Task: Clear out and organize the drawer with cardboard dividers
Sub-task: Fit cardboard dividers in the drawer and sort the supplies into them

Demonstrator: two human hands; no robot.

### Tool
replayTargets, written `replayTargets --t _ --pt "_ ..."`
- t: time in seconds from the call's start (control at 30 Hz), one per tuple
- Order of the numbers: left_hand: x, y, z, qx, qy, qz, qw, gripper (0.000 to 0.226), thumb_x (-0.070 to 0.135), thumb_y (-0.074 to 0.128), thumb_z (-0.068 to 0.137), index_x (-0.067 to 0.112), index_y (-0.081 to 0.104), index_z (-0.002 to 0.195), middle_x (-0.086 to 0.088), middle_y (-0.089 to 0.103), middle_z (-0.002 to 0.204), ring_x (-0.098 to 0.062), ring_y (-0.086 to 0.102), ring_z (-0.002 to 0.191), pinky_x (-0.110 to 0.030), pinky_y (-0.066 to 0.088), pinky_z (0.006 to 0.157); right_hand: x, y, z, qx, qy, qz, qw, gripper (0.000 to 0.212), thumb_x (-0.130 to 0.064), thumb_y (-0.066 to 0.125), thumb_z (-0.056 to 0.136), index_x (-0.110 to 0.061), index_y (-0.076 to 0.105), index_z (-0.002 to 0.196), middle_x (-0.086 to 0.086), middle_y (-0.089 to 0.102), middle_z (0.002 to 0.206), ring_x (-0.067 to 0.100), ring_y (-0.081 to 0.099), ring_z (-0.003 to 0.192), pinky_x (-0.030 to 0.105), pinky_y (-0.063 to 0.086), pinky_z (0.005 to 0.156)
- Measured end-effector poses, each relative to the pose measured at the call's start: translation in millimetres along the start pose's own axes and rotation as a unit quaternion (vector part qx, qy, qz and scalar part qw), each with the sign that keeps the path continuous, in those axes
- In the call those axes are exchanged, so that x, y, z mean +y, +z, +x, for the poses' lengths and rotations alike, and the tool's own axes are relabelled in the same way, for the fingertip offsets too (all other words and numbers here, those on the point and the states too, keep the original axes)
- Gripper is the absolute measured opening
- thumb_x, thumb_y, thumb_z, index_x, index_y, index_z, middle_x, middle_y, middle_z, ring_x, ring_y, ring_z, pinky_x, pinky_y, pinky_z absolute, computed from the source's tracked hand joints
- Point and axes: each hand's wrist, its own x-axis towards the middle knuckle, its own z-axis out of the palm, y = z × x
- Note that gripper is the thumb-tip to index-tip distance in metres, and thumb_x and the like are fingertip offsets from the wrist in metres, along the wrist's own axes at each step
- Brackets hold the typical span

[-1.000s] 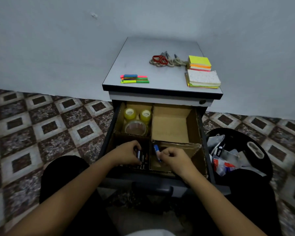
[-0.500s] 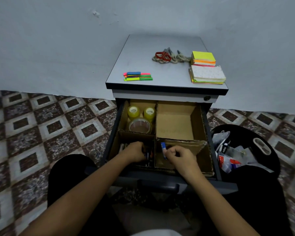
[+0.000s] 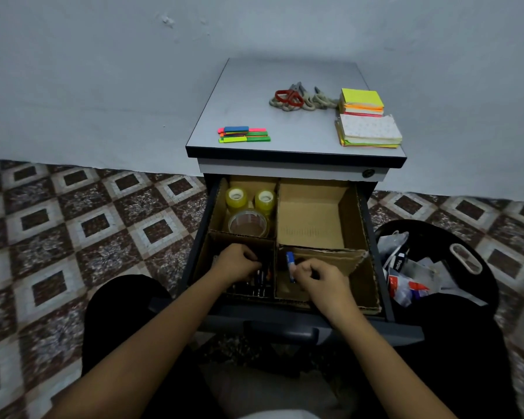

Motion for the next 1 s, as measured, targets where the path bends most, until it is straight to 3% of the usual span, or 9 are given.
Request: replayTargets --t 0.1,0.23,0.47,0.6,0.7,0.8,0.93,1.0 --pt "10.4 -2.7 -16.1 -0.017 0.028 -0.079 0.996 0.008 0.016 0.06 0.091 0.01 0.063 0.094 -0.012 0.065 0.092 -0.02 0.063 0.083 -0.032 0.054 0.072 0.0 1.7 0.3 -0.001 -0.007 0.009 1.0 0.021 -0.03 0.056 0.092 -0.012 0.067 0.09 -0.002 0.059 0.073 0.008 0.053 0.068 0.011 0.039 0.055" --pt "21.6 -1.4 -35.9 -0.059 0.042 -0.166 0.983 0.016 0.03 0.056 0.093 0.018 0.067 0.093 -0.002 0.067 0.094 -0.011 0.06 0.084 -0.025 0.051 0.07 -0.1 2.6 1.3 -0.025 -0.011 0.0 1.0 0.019 -0.031 0.055 0.092 -0.017 0.067 0.096 0.002 0.066 0.083 0.006 0.058 0.071 0.015 0.044 0.063" --pt "28.8 5.7 -40.8 -0.077 0.053 -0.178 0.98 0.016 0.026 0.061 0.089 0.015 0.069 0.098 -0.001 0.067 0.09 -0.009 0.059 0.081 -0.021 0.047 0.062 3.6 3.1 2.7 -0.033 -0.031 -0.004 0.999 0.013 -0.031 0.056 0.092 -0.024 0.066 0.088 0.001 0.065 0.078 0.008 0.057 0.07 0.02 0.044 0.063" --pt "28.3 1.2 -37.3 -0.06 0.038 -0.206 0.976 0.015 0.023 0.058 0.092 0.012 0.067 0.094 -0.008 0.069 0.093 -0.016 0.066 0.085 -0.024 0.051 0.063 4.8 1.1 2.0 -0.025 -0.047 -0.012 0.999 0.012 -0.027 0.055 0.093 -0.024 0.066 0.097 -0.008 0.063 0.077 0.004 0.057 0.072 0.009 0.042 0.061" --pt "23.5 -10.3 -30.9 -0.024 0.032 -0.186 0.982 0.012 0.021 0.057 0.093 0.013 0.063 0.087 -0.007 0.066 0.086 -0.015 0.064 0.077 -0.023 0.051 0.062 4.8 -8.9 1.6 0.019 -0.066 -0.007 0.998 0.013 -0.022 0.057 0.092 -0.021 0.067 0.101 -0.007 0.06 0.077 0.005 0.056 0.074 0.008 0.041 0.063" --pt "12.2 -18.3 -20.5 -0.006 0.004 -0.105 0.994 0.011 0.021 0.059 0.092 0.01 0.06 0.088 -0.005 0.062 0.079 -0.013 0.06 0.069 -0.022 0.05 0.06 6.0 -29.9 5.9 0.098 -0.098 -0.112 0.984 0.021 -0.023 0.057 0.091 -0.016 0.066 0.11 -0.005 0.061 0.098 0.004 0.054 0.088 0.008 0.041 0.075" --pt "-2.6 -16.3 -2.5 -0.017 -0.034 0.002 0.999 0.018 0.024 0.061 0.091 0.007 0.06 0.088 -0.006 0.059 0.073 -0.015 0.058 0.065 -0.025 0.048 0.058 19.8 -61.8 17.9 0.195 -0.138 -0.3 0.924 0.029 -0.022 0.057 0.091 -0.008 0.063 0.116 0.007 0.057 0.114 0.026 0.05 0.111 0.032 0.04 0.092" --pt "-6.0 -13.9 5.6 -0.012 -0.042 0.04 0.998 0.021 0.026 0.061 0.09 0.008 0.059 0.08 -0.008 0.06 0.07 -0.018 0.059 0.065 -0.029 0.05 0.061 32.2 -70.0 24.1 0.212 -0.105 -0.351 0.906 0.037 -0.021 0.058 0.09 -0.003 0.059 0.123 0.017 0.054 0.123 0.033 0.047 0.118 0.042 0.04 0.098"
